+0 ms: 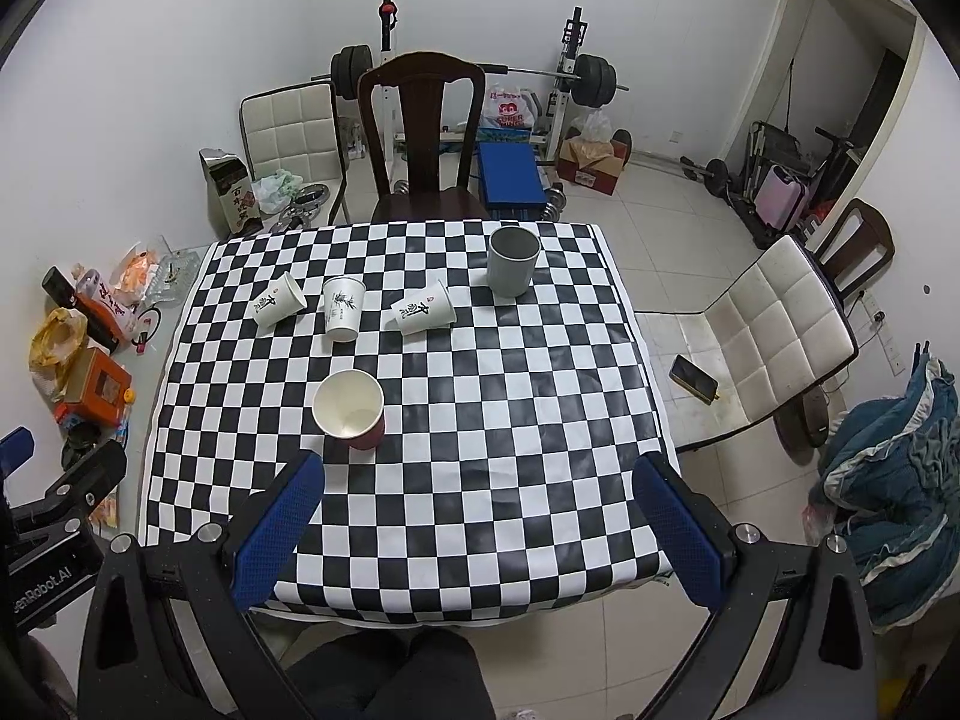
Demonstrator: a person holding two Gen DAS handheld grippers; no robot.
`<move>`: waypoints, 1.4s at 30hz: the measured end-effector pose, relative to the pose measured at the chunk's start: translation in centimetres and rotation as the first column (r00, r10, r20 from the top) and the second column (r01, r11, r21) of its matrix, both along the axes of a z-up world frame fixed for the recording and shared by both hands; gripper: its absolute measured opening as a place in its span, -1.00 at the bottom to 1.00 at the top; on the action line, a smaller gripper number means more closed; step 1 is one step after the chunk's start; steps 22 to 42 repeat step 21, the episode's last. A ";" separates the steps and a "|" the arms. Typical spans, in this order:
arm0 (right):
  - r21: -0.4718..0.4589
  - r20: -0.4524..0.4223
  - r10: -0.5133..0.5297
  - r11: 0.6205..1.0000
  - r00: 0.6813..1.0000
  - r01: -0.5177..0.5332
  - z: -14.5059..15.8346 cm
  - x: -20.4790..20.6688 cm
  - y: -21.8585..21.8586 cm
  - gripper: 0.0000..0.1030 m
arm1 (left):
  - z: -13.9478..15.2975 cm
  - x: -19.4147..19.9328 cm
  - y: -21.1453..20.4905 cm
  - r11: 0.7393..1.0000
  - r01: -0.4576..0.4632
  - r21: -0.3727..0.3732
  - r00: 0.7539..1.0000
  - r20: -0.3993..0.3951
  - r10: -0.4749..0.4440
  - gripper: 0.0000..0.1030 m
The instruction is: Flip cup upright
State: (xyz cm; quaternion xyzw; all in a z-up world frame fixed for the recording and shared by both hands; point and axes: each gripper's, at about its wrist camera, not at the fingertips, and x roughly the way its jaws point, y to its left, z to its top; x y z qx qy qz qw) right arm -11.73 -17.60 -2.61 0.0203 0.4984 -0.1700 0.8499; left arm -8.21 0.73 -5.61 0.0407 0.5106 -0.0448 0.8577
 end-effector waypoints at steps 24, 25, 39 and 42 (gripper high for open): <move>0.002 0.001 0.001 1.000 1.000 -0.001 -0.1 0.0 0.0 1.00 | -0.2 -0.1 0.2 1.000 0.007 0.000 1.000 0.006 -0.007 1.00; 0.002 0.001 0.001 1.000 1.000 -0.001 -0.1 0.0 0.0 1.00 | -0.2 -0.1 0.2 1.000 0.007 0.000 1.000 0.006 -0.007 1.00; 0.002 0.001 0.001 1.000 1.000 -0.001 -0.1 0.0 0.0 1.00 | -0.2 -0.1 0.2 1.000 0.007 0.000 1.000 0.006 -0.007 1.00; 0.002 0.001 0.001 1.000 1.000 -0.001 -0.1 0.0 0.0 1.00 | -0.2 -0.1 0.2 1.000 0.007 0.000 1.000 0.006 -0.007 1.00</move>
